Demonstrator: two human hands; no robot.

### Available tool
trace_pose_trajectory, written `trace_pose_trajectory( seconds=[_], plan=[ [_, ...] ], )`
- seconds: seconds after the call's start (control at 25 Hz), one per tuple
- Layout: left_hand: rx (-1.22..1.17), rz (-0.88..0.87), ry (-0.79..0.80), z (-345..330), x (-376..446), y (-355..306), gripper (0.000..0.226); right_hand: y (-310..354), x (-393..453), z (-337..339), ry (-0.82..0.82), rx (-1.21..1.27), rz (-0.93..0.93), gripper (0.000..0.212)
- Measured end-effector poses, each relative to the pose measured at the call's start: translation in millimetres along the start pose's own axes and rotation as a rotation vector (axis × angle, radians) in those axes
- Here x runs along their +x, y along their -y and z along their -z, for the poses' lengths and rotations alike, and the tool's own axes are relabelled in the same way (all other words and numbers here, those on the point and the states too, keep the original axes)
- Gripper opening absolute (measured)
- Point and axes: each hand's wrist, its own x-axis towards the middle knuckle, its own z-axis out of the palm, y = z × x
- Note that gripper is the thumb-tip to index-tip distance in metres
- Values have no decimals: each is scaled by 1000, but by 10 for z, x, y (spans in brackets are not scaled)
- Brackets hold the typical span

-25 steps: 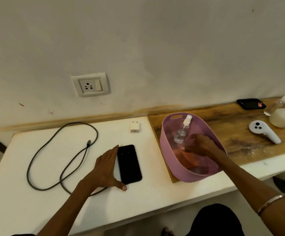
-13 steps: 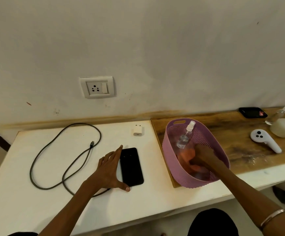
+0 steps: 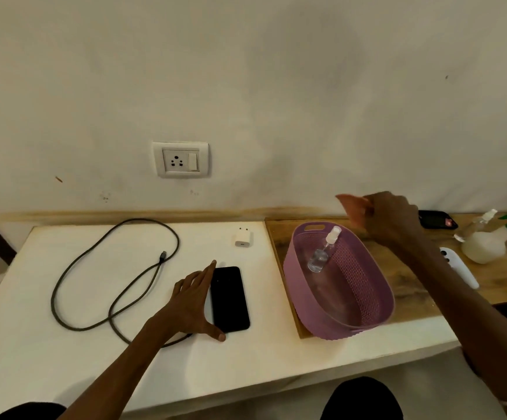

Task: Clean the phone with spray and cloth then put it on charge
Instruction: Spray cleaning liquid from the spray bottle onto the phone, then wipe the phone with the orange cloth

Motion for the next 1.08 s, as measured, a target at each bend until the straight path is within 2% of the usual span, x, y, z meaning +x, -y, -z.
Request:
trace_pose_trajectory(
  seconds=[0.08,0.16,0.24,0.36,0.56,0.72,0.84,1.08],
  plan=[
    [-4,2,5,8,1,-5,162,138,98,92,-112,18,56,23],
    [-12,6,3,2,-1,0,163,283,180,113,-180,38,96,38],
    [-9,-1,3,-9,6,0,163,416,257,38,-203,48,122,53],
    [-5,-16,-7,-21,2,8,161,644,340,-231,-195,128,169,60],
    [-12,-33,-24,-25,-8,16,158,966,433,-799,-37,226,185,67],
    [-4,-41,-29,-35,-3,16,155,1132,480,-1218,48,214,234,60],
    [-10,-42,-52,-45,4,53,155,1255,515,-1458,104,178,280,62],
    [-42,-50,-89,-82,-2,94,157,1440,246,-1872,250,259,353,64]
  ],
)
